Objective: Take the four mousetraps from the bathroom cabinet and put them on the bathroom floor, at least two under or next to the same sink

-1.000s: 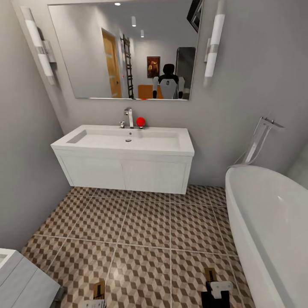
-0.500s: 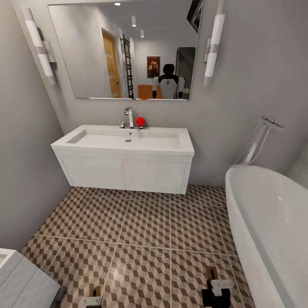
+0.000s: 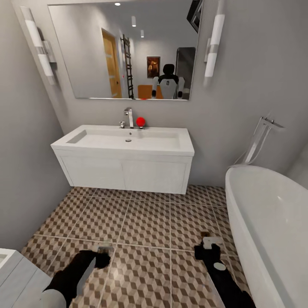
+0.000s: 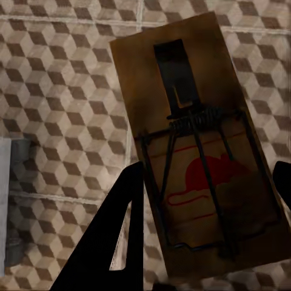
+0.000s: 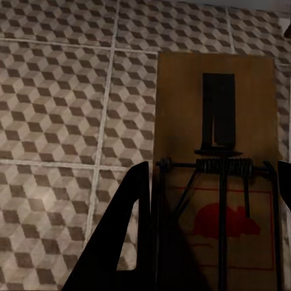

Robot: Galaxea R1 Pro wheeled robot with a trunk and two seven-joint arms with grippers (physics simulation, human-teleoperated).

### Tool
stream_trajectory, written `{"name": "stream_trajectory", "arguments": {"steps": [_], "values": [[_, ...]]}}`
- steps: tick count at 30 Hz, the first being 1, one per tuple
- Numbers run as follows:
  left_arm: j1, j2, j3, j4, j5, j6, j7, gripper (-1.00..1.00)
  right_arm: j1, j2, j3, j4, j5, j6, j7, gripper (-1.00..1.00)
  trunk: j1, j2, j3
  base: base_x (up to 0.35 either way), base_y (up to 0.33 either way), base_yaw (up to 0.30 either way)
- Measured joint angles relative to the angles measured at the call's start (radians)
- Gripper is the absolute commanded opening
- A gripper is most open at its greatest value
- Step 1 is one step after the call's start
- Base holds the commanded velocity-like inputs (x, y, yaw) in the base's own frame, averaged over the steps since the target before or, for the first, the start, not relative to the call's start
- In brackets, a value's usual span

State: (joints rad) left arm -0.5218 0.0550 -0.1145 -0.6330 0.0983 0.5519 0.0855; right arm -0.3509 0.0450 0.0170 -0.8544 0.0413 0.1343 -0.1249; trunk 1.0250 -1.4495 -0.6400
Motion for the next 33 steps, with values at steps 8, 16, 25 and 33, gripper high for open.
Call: {"name": "stream_trajectory", "arguments": {"steps": [8, 16, 25, 33], "values": [[-0.323, 0.02, 0.002, 0.121, -0.002, 0.152, 0.004, -1.0, -0.248, 0.063, 0.001, -0.02, 0.006, 0.33, -0.006, -1.0, 0.0, 0.0, 0.0, 0.0, 0.0, 0.0], [-0.354, -0.014, -0.003, 0.179, 0.001, 0.146, -0.001, -1.0, -0.306, 0.097, 0.007, -0.021, 0.036, 0.43, -0.01, -1.0, 0.0, 0.0, 0.0, 0.0, 0.0, 0.0], [-0.355, -0.036, -0.008, 0.192, 0.002, 0.066, -0.006, -1.0, -0.31, 0.099, 0.031, -0.021, 0.038, 0.427, -0.007, -1.0, 0.0, 0.0, 0.0, 0.0, 0.0, 0.0], [-0.353, -0.036, -0.008, 0.2, 0.004, 0.036, -0.006, -1.0, -0.31, 0.099, 0.032, -0.022, 0.038, 0.422, -0.009, -1.0, 0.0, 0.0, 0.0, 0.0, 0.0, 0.0]]}}
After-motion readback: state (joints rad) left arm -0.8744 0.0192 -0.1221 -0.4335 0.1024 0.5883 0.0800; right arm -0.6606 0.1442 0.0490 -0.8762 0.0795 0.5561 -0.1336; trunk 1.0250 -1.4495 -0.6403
